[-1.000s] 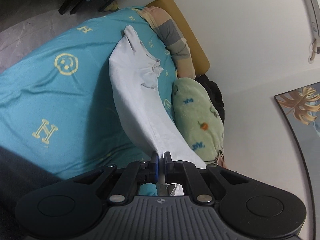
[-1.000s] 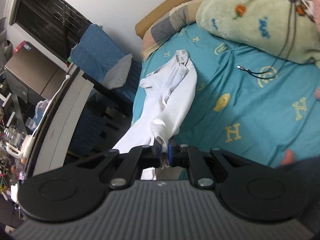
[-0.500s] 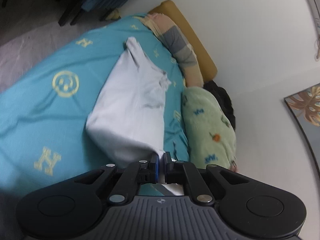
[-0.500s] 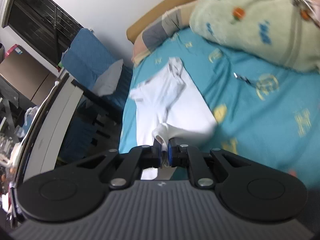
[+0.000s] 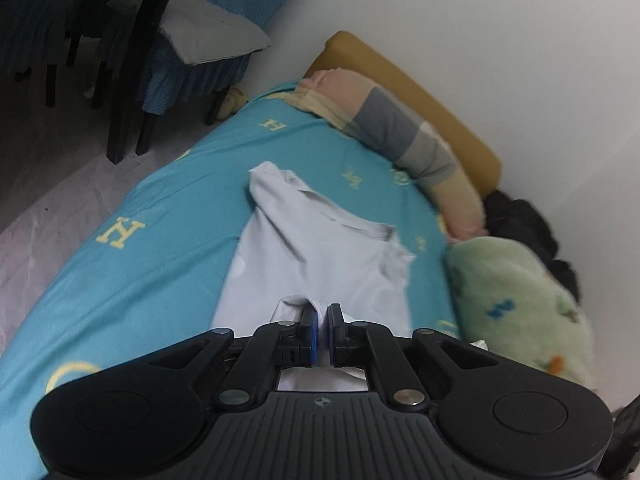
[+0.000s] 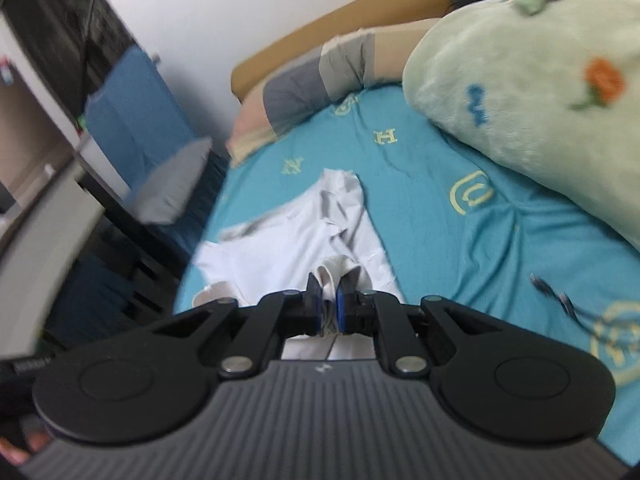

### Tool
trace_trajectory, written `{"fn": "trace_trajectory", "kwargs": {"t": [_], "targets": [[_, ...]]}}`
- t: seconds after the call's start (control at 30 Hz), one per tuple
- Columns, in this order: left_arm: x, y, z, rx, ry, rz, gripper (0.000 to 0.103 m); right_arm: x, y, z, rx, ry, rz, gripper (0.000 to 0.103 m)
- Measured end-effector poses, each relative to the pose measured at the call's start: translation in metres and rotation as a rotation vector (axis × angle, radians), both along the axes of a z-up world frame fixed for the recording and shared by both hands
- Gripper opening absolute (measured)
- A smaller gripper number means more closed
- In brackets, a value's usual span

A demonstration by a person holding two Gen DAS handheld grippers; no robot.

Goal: Fold clothes
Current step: 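Lift the hem with both grippers and fold it toward the collar, then open both grippers and release the folded hem onto the shirt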

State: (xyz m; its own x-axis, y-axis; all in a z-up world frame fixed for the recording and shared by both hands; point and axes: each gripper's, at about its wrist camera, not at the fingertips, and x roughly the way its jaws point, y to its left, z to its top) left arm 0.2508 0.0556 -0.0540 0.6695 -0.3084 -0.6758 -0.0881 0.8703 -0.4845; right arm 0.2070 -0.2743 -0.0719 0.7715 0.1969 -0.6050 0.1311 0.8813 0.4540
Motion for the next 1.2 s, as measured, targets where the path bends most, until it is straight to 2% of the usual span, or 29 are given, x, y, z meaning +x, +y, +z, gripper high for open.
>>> {"fn": "trace_trajectory", "kwargs": {"t": [0.13, 0.23, 0.33, 0.37, 0.4, 0.43, 0.5, 0.53, 0.57, 0.63, 0.67, 0.7, 0.73, 0.97, 1.03, 1.2], "targets": [[0.041, -0.007, -0.047, 0.095, 0.052, -0.037, 0.006, 0.044, 0.009, -0.051, -0.075, 0.051, 0.041, 0.011], [0.058, -0.01, -0.076, 0.153, 0.096, -0.091, 0.006, 0.06, 0.015, -0.079, -0.119, 0.103, 0.07, 0.012], [0.064, -0.012, -0.085, 0.166, 0.113, -0.112, 0.007, 0.062, 0.017, -0.089, -0.146, 0.106, 0.1, 0.012], [0.063, -0.014, -0.082, 0.175, 0.112, -0.118, 0.009, 0.062, 0.016, -0.087, -0.149, 0.109, 0.107, 0.013], [0.062, -0.015, -0.08, 0.184, 0.11, -0.125, 0.015, 0.062, 0.016, -0.085, -0.154, 0.113, 0.114, 0.013], [0.059, -0.018, -0.074, 0.2, 0.109, -0.136, 0.02, 0.062, 0.016, -0.08, -0.162, 0.122, 0.118, 0.015], [0.051, -0.023, -0.062, 0.237, 0.106, -0.154, 0.051, 0.057, 0.017, -0.066, -0.172, 0.126, 0.116, 0.02], [0.045, -0.027, -0.053, 0.261, 0.095, -0.159, 0.056, 0.047, 0.018, -0.055, -0.176, 0.106, 0.117, 0.032], [0.037, -0.03, -0.042, 0.276, 0.077, -0.173, 0.062, 0.038, 0.02, -0.044, -0.18, 0.086, 0.117, 0.051], [0.019, -0.035, -0.021, 0.298, 0.042, -0.195, 0.066, 0.019, 0.022, -0.022, -0.188, 0.046, 0.118, 0.073], [0.009, -0.038, -0.009, 0.304, 0.022, -0.196, 0.072, 0.01, 0.023, -0.011, -0.191, 0.026, 0.119, 0.076], [-0.001, -0.04, 0.003, 0.309, 0.002, -0.195, 0.081, 0.0, 0.024, 0.0, -0.195, 0.006, 0.119, 0.076], [-0.012, -0.042, 0.016, 0.317, -0.025, -0.197, 0.084, -0.009, 0.026, 0.011, -0.199, -0.014, 0.12, 0.076], [-0.099, -0.063, 0.101, 0.418, -0.223, -0.213, 0.089, -0.075, 0.034, 0.088, -0.224, -0.155, 0.123, 0.076], [-0.127, -0.068, 0.115, 0.422, -0.271, -0.21, 0.09, -0.095, 0.037, 0.108, -0.232, -0.194, 0.123, 0.076], [-0.2, -0.079, 0.124, 0.403, -0.38, -0.2, 0.091, -0.151, 0.046, 0.116, -0.218, -0.276, 0.138, 0.076]]}}
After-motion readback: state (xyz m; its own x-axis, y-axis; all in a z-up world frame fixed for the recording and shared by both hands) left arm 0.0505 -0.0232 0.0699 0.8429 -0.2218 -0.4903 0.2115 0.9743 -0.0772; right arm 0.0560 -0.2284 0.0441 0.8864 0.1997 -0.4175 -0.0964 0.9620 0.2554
